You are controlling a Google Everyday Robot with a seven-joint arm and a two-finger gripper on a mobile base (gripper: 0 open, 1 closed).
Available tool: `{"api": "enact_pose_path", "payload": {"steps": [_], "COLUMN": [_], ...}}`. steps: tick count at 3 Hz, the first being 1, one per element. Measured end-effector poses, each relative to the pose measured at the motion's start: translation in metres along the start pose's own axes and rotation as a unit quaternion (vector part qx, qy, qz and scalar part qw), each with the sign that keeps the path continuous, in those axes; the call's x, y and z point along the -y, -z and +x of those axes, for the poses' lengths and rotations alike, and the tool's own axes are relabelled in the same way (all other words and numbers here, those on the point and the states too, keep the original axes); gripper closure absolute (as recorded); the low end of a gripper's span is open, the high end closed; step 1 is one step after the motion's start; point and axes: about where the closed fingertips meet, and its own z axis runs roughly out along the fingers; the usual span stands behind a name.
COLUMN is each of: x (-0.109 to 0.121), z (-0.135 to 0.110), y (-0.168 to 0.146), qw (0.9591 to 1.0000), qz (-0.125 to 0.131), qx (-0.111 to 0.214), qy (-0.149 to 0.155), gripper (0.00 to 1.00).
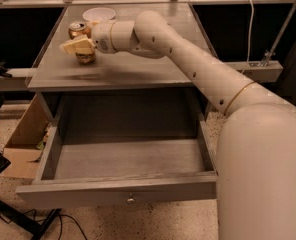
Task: Place orange can into top drawer
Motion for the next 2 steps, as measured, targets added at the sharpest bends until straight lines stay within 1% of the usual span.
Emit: {"api": "enact_pose_path", "payload": {"steps": [1,2], "x": [0.0094,0.0094], "z": [0.0037,0.0037], "y": [-0.0213,-0.0213], "qw": [0.9995,0.9995], "qz": [-0.001,-0.001], "qx": [0.032,0.032], "qy": [-0.006,-0.006], "gripper": [0.56,0.79]}}
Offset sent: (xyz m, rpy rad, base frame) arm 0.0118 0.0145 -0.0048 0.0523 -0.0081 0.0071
